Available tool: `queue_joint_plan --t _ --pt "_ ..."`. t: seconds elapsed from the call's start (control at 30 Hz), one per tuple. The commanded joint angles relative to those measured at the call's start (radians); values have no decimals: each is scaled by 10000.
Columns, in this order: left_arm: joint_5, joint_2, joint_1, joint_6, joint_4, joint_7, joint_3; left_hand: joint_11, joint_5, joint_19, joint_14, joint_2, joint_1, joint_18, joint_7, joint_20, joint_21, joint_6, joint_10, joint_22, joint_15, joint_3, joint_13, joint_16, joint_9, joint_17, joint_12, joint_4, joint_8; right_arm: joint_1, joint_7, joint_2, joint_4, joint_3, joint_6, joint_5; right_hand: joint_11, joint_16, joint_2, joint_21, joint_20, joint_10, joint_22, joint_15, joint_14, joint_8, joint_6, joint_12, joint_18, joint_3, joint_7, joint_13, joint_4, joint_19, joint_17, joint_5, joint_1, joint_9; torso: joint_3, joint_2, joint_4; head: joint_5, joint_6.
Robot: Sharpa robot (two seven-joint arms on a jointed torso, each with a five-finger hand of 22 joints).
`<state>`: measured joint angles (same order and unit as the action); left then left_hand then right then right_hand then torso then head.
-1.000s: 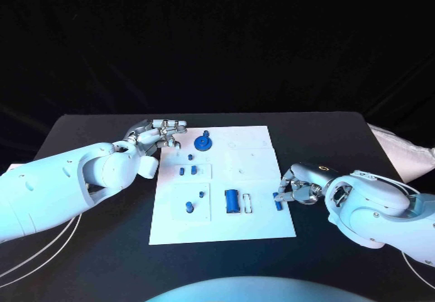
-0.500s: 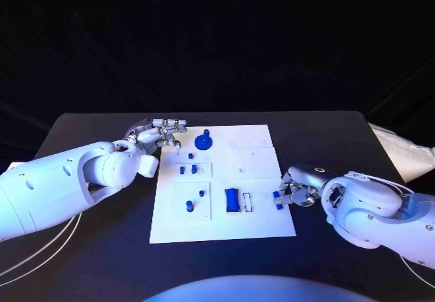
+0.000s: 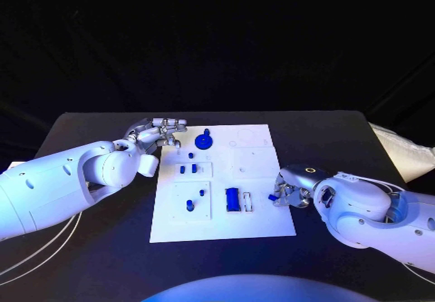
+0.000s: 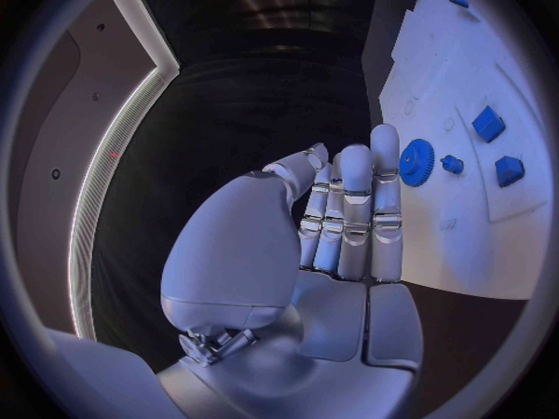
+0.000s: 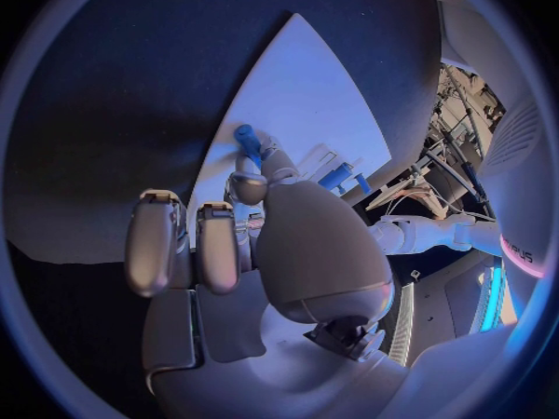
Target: Assemble the parts on the task board
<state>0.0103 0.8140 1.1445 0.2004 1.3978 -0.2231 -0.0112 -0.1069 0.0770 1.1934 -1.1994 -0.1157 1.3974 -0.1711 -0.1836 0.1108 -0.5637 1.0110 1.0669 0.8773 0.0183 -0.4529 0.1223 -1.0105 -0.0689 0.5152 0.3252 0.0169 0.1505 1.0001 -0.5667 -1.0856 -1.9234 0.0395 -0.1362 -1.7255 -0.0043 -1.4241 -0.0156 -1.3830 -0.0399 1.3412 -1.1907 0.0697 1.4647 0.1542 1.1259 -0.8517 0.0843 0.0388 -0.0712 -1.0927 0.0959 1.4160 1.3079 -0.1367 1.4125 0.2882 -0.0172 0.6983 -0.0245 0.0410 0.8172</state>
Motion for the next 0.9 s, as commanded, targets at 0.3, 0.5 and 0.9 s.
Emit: queue_joint_plan --t 0.3,0.5,0.9 --pt "4 2 -3 -186 19 -73 5 3 -3 -1 74 83 13 -106 -14 53 61 -68 -94 -17 7 5 16 6 5 -15 57 60 43 -133 -213 95 57 97 539 -627 -108 -11 -277 -36 91 106 -90 105 630 -74 179 -40 -114 -744 60 -16 -172 64 220 -580 353 -66 -5 -3 -5 7 2" --pt "3 11 -5 -183 31 -70 5 4 0 -2 77 86 25 -107 -13 52 63 -72 -101 -17 6 0 16 4 5 -19 67 73 47 -127 -210 19 -130 91 -767 902 -150 -60 -376 -103 118 293 -206 130 655 -128 202 -211 -137 -1423 100 -117 160 134 306 -1068 -155 -59 -2 -1 3 -12 2" --pt "-2 16 -6 -171 50 -64 5 6 10 -3 87 95 66 -110 -12 49 65 -81 -117 -14 1 -18 17 -2 4 -30 96 115 59 -65 116 71 -397 73 -2397 3276 -125 -107 -39 -117 138 447 -238 133 674 -177 313 -408 -138 -2409 96 -288 863 150 396 -982 -1282 -16 -5 5 -8 -38 -1"
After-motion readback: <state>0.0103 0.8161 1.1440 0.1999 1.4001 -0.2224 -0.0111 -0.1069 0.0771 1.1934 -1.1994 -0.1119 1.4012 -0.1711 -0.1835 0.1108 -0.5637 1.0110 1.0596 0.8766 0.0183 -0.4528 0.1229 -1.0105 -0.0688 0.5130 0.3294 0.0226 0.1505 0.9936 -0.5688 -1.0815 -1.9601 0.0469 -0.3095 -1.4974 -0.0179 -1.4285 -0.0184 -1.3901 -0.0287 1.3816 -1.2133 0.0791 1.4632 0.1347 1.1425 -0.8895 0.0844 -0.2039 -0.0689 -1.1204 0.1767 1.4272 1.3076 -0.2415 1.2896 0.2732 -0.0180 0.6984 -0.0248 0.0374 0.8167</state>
